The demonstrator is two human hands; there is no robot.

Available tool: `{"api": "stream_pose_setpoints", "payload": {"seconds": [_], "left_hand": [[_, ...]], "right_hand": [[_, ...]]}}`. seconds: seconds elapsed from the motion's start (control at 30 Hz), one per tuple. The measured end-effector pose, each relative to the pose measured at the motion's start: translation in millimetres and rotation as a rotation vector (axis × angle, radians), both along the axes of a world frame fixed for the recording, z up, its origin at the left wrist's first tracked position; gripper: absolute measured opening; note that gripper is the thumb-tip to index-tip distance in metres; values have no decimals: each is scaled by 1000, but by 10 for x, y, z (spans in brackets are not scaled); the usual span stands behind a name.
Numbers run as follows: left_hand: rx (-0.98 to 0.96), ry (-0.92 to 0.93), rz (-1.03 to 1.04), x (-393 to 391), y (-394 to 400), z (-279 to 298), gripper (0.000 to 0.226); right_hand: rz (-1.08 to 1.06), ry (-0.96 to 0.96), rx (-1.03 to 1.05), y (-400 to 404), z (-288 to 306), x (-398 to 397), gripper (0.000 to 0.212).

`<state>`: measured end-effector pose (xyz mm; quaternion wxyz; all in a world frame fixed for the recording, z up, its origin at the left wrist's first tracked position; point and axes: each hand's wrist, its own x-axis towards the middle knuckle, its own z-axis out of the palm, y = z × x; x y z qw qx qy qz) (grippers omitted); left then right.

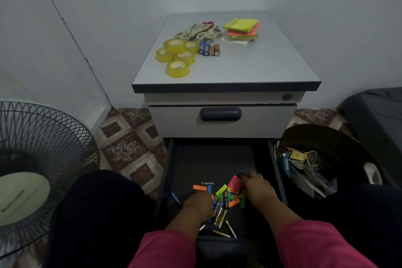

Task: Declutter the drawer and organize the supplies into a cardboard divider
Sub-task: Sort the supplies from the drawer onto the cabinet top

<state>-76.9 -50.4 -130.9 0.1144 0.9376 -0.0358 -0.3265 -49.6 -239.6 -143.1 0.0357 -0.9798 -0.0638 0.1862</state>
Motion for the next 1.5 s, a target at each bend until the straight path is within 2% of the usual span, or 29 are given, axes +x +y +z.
{"api": "stream_pose_setpoints", "payload": {"seconds": [0.2,0.3,0.43,0.53,0.63,0.83,1.03,1.37,1.5], "left_hand": [[-42,-20,56,21,28,34,25],[-71,-46,179,95,70,74,30],[86,-195,380,154,176,174,35],[185,-145,371,111,240,142,33],[188,-87,319,86,264,61,35],[220,-180,168,69,267,101,34],[144,-217,260,46,274,154,29],[-41,-291,532,59,245,285,28],[-194,-375,634,139,170,453,31]], "right_hand": [[-120,42,80,-17,-27,15,34],[-145,62,84,-19,6,2,27],[-157,88,86,-16,45,-21,24],[-162,101,75,-17,52,-34,24],[-153,103,80,-10,62,-58,23],[-125,119,131,19,99,-69,22],[-172,99,160,-36,137,-166,28],[-364,4,502,50,350,-210,22],[-421,-95,613,128,511,-182,28]]}}
